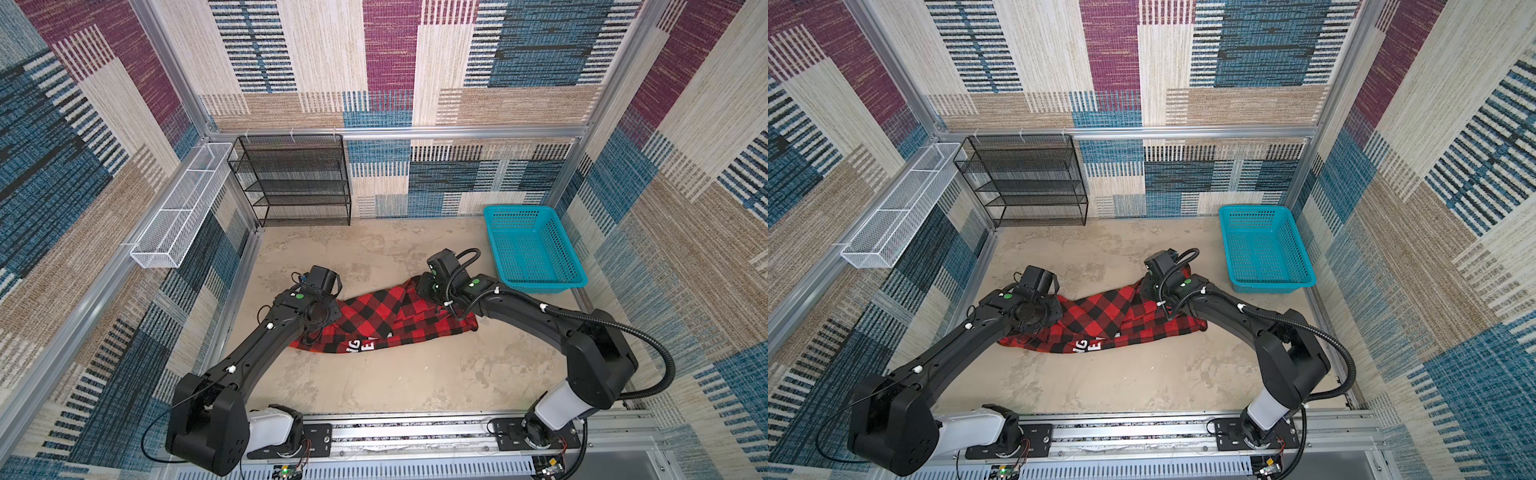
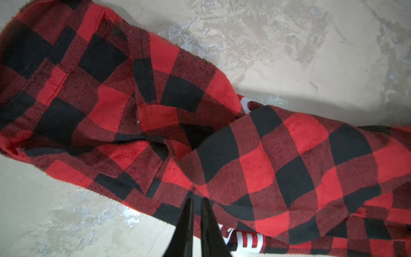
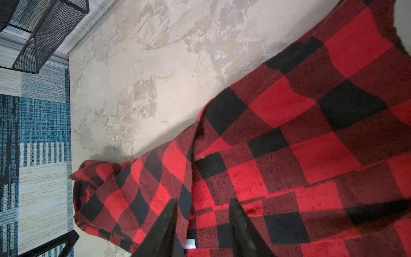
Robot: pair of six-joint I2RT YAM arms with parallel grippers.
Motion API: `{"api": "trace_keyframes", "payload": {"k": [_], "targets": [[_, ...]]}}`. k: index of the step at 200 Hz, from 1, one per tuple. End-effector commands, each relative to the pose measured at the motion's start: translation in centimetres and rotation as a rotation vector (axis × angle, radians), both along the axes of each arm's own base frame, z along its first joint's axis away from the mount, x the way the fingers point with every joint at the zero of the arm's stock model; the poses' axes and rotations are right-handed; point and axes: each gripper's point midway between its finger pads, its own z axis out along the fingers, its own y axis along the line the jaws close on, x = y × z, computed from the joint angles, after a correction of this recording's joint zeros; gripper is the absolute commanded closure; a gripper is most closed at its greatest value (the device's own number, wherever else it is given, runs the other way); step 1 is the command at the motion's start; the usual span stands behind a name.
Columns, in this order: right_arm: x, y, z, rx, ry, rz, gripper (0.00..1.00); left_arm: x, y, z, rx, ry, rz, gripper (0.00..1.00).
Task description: Fold and stack the long sleeve shirts
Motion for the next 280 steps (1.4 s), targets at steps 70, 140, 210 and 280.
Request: {"api": "trace_keyframes", "payload": {"k": [70,140,210,280], "targets": [[2.8,5.0,-2.1,0.074,0.014,0.146,0.67,0.8,-0.5,-1.2,-0.002,0.022,-0.017,0.88],[-1.4,5.1,-3.2,0.060,0.075,0.230,0.61,0.7,0.8,-0.8,0.059,0.019,-0.024,0.78],[-5.6,7.7,-5.0,0.055,0.131,0.320,0.56,1.5,1.8,-1.2,0.063,0.012,-0.020,0.62],[-6.0,9.8,-5.6,0.108,0.138,0.361,0.54,2.6,2.0,-3.6,0.053,-0.004,0.037,0.61]]}}
